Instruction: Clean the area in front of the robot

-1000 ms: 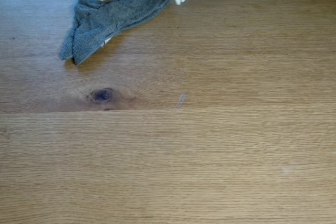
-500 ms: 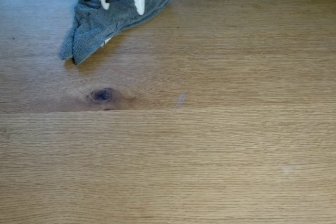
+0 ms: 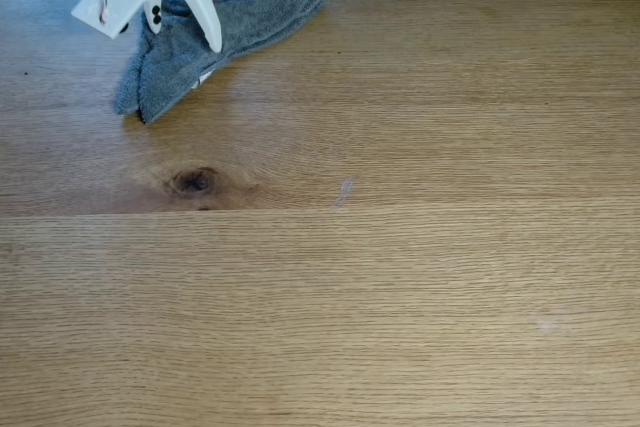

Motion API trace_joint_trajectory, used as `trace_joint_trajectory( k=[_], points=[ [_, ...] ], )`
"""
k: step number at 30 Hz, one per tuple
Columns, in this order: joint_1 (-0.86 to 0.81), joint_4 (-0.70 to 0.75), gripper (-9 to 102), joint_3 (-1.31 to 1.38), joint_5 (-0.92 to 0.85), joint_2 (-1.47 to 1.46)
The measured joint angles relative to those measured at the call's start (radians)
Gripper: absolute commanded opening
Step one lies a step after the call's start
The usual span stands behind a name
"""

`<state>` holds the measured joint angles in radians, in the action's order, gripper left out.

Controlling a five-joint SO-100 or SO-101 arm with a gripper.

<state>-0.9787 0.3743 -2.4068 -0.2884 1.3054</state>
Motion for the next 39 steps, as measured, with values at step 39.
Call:
trace_joint_trajectory(
  k=[39],
  points=[
    [0.457, 0.268, 0, 0.058, 0.101, 0.500]
  ],
)
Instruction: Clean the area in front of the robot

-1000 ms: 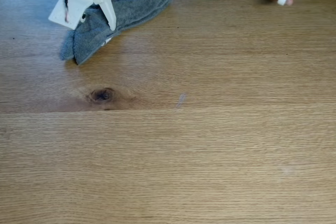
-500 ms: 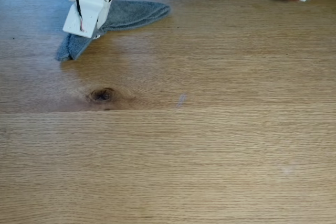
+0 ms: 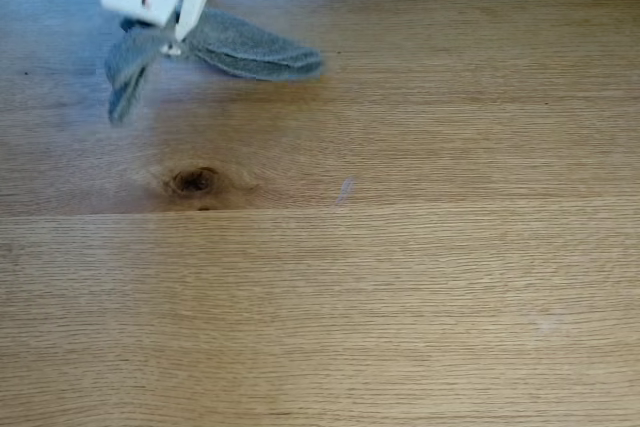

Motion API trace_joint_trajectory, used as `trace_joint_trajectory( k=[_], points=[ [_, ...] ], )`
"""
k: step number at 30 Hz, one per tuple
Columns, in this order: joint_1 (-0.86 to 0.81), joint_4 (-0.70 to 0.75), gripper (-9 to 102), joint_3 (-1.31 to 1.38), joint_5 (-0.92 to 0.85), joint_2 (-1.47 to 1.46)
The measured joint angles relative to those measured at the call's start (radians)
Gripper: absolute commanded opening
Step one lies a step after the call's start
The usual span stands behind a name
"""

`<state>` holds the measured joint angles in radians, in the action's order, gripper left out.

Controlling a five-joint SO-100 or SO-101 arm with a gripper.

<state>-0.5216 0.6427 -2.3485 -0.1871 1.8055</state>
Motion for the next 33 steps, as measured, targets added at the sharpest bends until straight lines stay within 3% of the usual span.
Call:
trace_joint_trajectory(
  k=[7, 11, 14, 18, 24, 33],
  points=[
    [0.225, 0.365, 0, -0.002, 0.112, 0.327],
    [0.410, 0.609, 0, -0.003, 0.209, 0.377],
    [0.538, 0.687, 0, -0.003, 0.331, 0.341],
    [0.672, 0.638, 0, -0.003, 0.474, 0.195],
    [0.807, 0.431, 0, -0.003, 0.586, -0.064],
    [0.856, 0.069, 0, -0.002, 0.672, -0.397]
  ],
)
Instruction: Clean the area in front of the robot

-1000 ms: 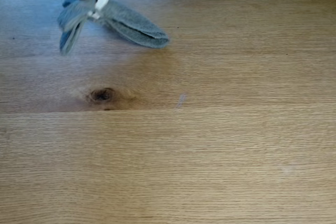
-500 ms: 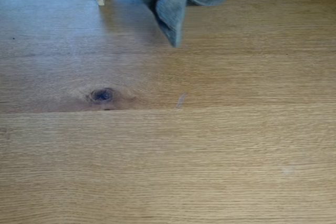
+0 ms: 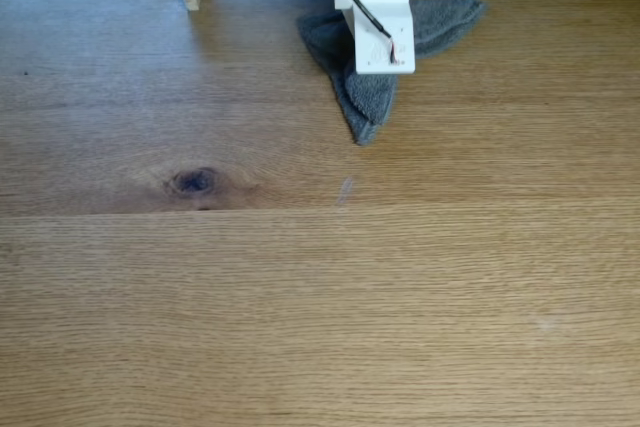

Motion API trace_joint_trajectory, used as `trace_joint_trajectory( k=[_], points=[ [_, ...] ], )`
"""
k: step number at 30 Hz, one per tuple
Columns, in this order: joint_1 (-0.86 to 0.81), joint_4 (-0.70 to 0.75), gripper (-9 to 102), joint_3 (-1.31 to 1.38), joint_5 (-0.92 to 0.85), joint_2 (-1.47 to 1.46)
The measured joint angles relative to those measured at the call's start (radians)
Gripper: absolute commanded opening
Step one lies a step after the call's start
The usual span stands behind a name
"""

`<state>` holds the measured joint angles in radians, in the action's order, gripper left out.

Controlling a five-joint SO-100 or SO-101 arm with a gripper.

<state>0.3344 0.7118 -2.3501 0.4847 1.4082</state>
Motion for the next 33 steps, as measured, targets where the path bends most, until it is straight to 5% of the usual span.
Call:
trace_joint_trajectory(
  k=[8, 17, 25, 33],
  points=[
    [-0.114, -0.264, 0, 0.000, -0.043, -0.225],
    [-0.436, -0.509, 0, 0.006, -0.195, -0.258],
    [-0.563, -0.137, 0, 0.009, -0.227, -0.137],
    [-0.238, 0.156, 0, 0.008, -0.064, 0.028]
  ],
)
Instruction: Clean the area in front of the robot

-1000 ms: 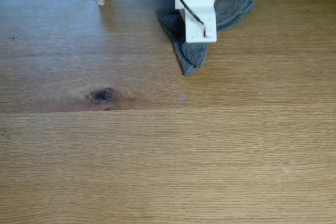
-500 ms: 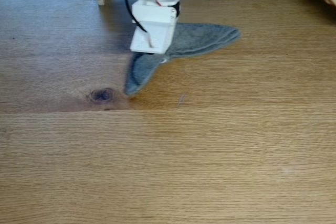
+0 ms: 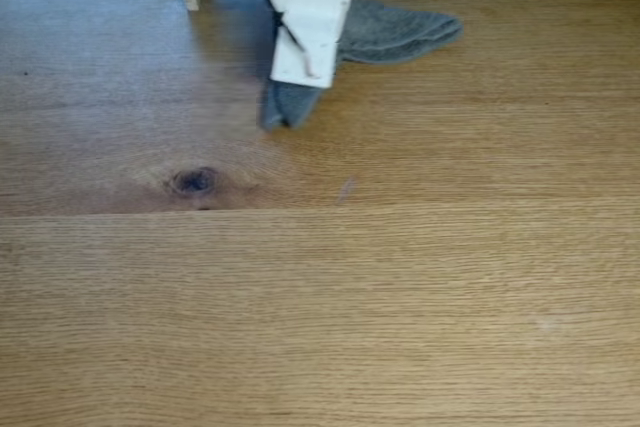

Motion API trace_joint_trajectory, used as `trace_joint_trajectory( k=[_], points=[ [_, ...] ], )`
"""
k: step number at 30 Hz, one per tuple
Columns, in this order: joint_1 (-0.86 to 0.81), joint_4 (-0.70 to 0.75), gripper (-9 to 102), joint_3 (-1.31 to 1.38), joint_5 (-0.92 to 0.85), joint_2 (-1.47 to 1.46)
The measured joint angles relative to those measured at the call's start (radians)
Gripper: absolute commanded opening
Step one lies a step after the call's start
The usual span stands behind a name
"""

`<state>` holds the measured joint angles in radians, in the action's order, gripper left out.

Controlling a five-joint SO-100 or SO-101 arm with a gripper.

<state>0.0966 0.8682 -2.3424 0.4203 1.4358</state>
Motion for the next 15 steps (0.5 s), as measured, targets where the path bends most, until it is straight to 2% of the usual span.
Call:
trace_joint_trajectory(
  k=[4, 7, 12, 15],
  points=[
    [0.192, -0.066, 0, 0.000, 0.040, 0.017],
    [0.273, -0.221, 0, 0.000, 0.048, -0.038],
    [0.239, -0.535, 0, -0.005, -0.003, -0.252],
    [0.178, -0.630, 0, -0.029, -0.061, -0.305]
  ],
)
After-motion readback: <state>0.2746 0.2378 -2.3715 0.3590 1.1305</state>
